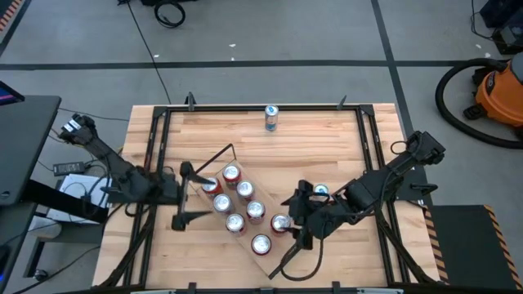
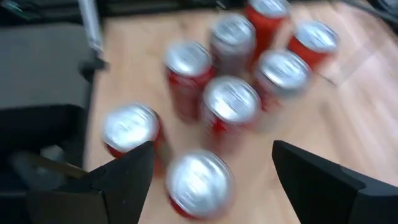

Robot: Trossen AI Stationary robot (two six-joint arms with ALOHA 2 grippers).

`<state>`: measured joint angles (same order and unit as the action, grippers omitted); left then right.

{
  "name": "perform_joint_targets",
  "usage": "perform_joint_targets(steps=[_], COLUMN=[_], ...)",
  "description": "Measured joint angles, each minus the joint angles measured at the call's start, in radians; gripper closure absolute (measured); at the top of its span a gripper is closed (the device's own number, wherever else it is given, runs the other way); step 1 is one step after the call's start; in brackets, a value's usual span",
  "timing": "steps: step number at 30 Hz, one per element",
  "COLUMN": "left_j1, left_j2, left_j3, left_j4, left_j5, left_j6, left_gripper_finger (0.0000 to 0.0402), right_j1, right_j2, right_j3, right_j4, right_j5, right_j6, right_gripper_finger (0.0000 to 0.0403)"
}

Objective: Place canned beverage on shelf
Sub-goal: Adjust the red and black soda can on the shelf

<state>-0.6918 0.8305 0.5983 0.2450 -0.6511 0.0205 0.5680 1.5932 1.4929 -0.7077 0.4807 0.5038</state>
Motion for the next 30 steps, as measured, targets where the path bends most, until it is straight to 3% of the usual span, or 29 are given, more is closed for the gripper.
perform_joint_targets(steps=[6, 10, 19, 30], left_j1=[-0.057, -0.094, -0.22, -0.308], left_j2=[0.186, 0.319, 0.553, 0.793], left_j3=[0.176, 0.293, 0.466, 0.605], left_j4=[-0.12, -0.229, -0.444, -0.46], left_j5=[-0.087, -0.155, -0.267, -0.271], left_j6=[-0.011, -0.068, -0.438, -0.847], left_gripper_finger=[0.0004, 0.0004, 0.0004, 0.0004], right_j1=[0.021, 0.021, 0.021, 0.03], right_j2=[-0.02, -0.02, -0.019, -0.019], right_j3=[-0.001, -0.026, -0.098, -0.104], right_j4=[-0.23, -0.246, -0.275, -0.289], right_j5=[0.044, -0.006, -0.059, -0.002], right_j6=[0.083, 0.073, 0.065, 0.038], right_gripper_finger=[0.007, 0.007, 0.0072, 0.0072])
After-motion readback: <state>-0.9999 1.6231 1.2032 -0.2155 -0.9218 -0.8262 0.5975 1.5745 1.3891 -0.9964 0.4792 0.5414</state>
